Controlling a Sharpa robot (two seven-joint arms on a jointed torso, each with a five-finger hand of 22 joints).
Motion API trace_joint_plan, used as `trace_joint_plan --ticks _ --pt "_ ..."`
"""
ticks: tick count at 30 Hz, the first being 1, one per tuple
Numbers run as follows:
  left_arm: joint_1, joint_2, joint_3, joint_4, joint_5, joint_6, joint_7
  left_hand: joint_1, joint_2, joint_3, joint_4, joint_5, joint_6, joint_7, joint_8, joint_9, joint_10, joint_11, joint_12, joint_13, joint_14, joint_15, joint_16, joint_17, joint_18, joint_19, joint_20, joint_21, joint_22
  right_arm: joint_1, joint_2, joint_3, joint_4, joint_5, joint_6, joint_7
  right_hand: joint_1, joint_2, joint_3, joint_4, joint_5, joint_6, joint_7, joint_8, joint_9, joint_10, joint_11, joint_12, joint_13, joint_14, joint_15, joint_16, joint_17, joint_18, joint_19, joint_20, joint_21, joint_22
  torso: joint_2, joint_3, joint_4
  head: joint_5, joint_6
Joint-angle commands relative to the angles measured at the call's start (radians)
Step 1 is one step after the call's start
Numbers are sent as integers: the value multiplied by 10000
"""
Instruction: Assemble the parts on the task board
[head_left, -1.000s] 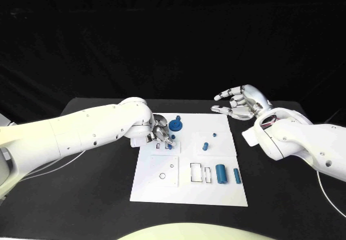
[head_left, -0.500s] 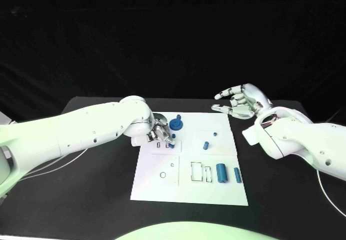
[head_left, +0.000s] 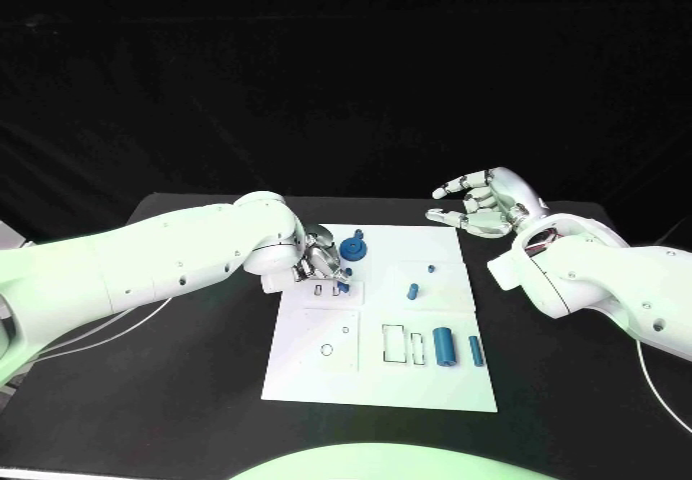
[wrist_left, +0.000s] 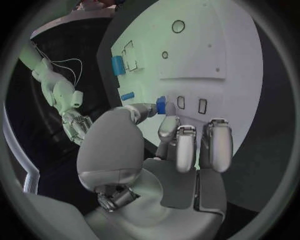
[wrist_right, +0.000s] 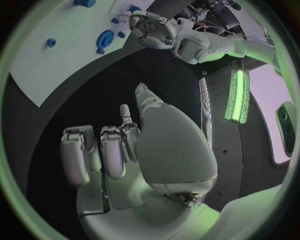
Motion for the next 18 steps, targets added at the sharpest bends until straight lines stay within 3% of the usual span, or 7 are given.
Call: trace_joint_plan --ticks 1,4,11,18 --pt "9 -115 16 218 -13 -800 322 -142 -29 1930 -2023 284 199 -112 60 29 136 -21 70 99 958 -108 35 2315 -142 115 -18 65 676 -1 -17 4 -5 -19 121 53 -59 -33 15 69 36 -81 8 30 -3 -86 11 -64 1307 832 -21 -36 1769 -28 794 -2 -40 2374 5 5 10 28 2" --pt "6 -290 4 467 -290 -1138 393 -195 -102 1944 -2126 510 307 -150 51 49 245 -59 121 205 959 -145 34 2313 -173 220 -52 121 817 -9 -36 3 -11 -14 124 51 -59 -33 15 69 36 -81 8 30 -3 -86 11 -64 1307 832 -21 -36 1769 -28 794 -2 -40 2374 13 4 10 36 -28" --pt "-44 -611 -85 952 -1298 -1777 532 -211 -151 1951 -2187 613 372 -173 42 57 303 -82 143 255 965 -165 42 2331 -197 303 -73 164 928 -42 -75 2 -20 -1 132 55 -84 -27 9 89 36 -109 12 27 -7 -93 14 -75 1297 830 -20 -41 1759 -25 788 -2 -52 2367 11 7 19 63 -86" --pt "-265 -836 -169 1246 -2026 -2504 638 -210 -178 1968 -2228 664 423 -189 37 60 347 -99 160 292 963 -181 39 2324 -217 368 -87 198 1015 -65 -111 1 -34 4 139 59 -84 -27 9 89 36 -109 12 27 -7 -93 14 -75 1297 830 -20 -41 1759 -25 788 -2 -52 2367 11 -2 -4 88 -128"
